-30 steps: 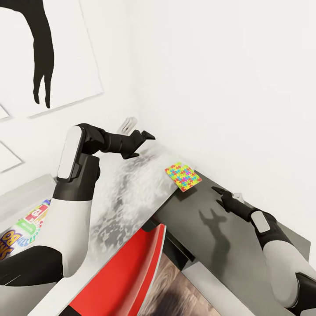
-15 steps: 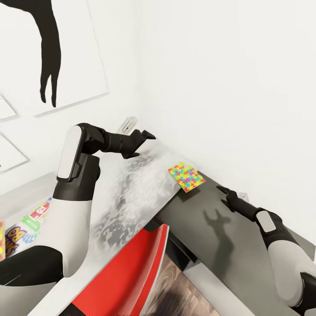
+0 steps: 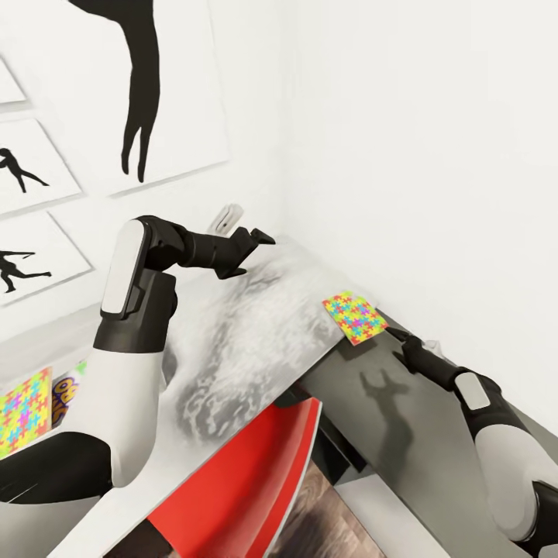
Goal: Put all the toys in the child's room - the three board games (two on the bed and one on the table), the two jigsaw puzzles on the table, and the tennis ball on the table - inside the toy box on the table in the child's room.
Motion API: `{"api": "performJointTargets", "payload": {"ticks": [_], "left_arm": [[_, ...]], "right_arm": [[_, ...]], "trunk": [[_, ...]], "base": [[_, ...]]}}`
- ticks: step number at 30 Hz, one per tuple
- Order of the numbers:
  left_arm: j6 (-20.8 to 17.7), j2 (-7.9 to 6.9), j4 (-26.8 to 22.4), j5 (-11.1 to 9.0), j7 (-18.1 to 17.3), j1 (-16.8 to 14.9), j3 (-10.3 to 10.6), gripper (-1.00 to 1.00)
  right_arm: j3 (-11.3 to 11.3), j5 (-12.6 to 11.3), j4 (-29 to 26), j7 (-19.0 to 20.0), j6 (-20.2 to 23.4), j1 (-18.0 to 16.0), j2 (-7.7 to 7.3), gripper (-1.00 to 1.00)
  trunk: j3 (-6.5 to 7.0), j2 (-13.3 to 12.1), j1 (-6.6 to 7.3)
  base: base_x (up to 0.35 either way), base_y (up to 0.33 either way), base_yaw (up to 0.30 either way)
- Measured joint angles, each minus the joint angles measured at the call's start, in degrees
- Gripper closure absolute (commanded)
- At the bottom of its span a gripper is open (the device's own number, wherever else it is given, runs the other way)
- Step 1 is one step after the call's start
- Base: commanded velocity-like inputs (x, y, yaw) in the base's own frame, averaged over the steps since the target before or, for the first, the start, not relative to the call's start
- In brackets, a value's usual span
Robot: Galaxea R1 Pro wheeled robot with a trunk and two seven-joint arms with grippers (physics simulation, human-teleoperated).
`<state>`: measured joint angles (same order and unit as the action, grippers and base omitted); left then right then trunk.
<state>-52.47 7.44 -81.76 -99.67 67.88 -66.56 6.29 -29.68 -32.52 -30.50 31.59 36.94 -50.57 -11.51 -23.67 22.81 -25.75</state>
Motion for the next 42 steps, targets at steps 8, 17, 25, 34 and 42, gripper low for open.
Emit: {"api": "performJointTargets", "payload": {"ticks": [8, 17, 25, 34, 42], "left_arm": [[0.00, 0.00, 0.04, 0.02, 0.00, 0.09, 0.00, -1.00], [0.00, 0.00, 0.03, 0.08, 0.00, 0.05, 0.00, -1.00], [-0.01, -0.01, 0.02, 0.10, 0.00, -0.06, -0.01, -1.00], [-0.01, -0.01, 0.04, 0.13, 0.00, 0.04, 0.00, -1.00], [0.00, -0.02, 0.04, 0.19, -0.03, 0.16, 0.00, -1.00]], "right_arm": [[-4.95, -0.10, 0.15, -6.08, -0.17, -1.08, -1.25, -1.00], [-7.31, -0.11, 0.19, -7.61, -0.22, -1.47, -1.42, -1.00], [-7.56, -0.12, 0.20, -9.18, -0.22, -1.50, -1.42, -1.00], [-7.69, -0.16, 0.19, -10.42, -0.20, -1.48, -1.50, -1.00], [-7.81, -0.29, 0.19, -10.72, -0.25, -1.54, -1.66, -1.00]], "trunk": [[0.00, 0.00, 0.00], [0.00, 0.00, 0.00], [0.00, 0.00, 0.00], [0.00, 0.00, 0.00], [0.00, 0.00, 0.00]], "base": [[0.000, 0.000, 0.012], [0.000, 0.000, 0.025], [0.000, 0.000, 0.238], [0.000, 0.000, 0.093], [0.000, 0.000, 0.008]]}}
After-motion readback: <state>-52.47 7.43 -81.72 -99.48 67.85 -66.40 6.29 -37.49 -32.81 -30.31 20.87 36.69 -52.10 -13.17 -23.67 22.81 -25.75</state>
